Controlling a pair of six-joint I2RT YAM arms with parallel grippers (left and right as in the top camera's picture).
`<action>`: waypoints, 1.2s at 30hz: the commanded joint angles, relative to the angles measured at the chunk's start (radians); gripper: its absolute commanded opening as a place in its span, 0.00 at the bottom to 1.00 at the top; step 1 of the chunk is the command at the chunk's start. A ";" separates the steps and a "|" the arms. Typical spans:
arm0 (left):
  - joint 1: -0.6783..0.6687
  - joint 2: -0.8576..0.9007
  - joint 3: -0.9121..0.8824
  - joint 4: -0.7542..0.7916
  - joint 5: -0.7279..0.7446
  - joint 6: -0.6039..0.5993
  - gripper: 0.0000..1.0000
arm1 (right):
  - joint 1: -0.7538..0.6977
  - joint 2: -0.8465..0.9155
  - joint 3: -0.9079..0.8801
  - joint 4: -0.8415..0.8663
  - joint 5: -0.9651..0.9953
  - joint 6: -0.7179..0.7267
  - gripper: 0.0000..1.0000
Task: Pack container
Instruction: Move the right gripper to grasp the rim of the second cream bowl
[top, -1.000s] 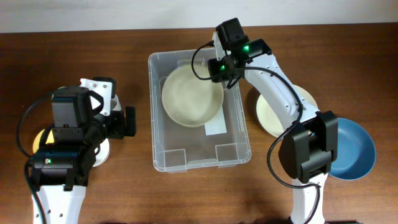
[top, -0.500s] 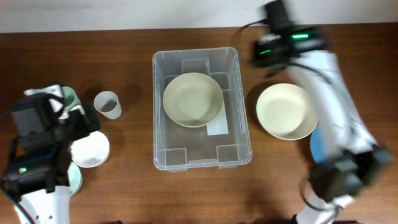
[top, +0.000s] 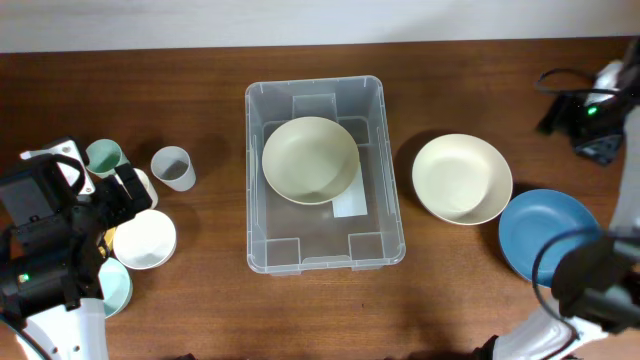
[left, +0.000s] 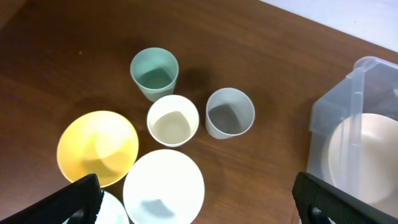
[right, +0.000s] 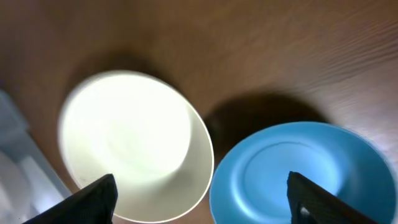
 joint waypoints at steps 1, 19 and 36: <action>0.006 0.003 0.027 0.000 0.034 -0.017 1.00 | 0.013 0.081 -0.042 0.000 -0.048 -0.141 0.85; 0.006 0.003 0.027 0.008 0.034 -0.016 0.99 | 0.112 0.341 -0.047 0.141 -0.039 -0.231 0.87; 0.006 0.003 0.027 0.007 0.034 -0.016 1.00 | 0.111 0.367 -0.048 0.166 -0.035 -0.228 0.40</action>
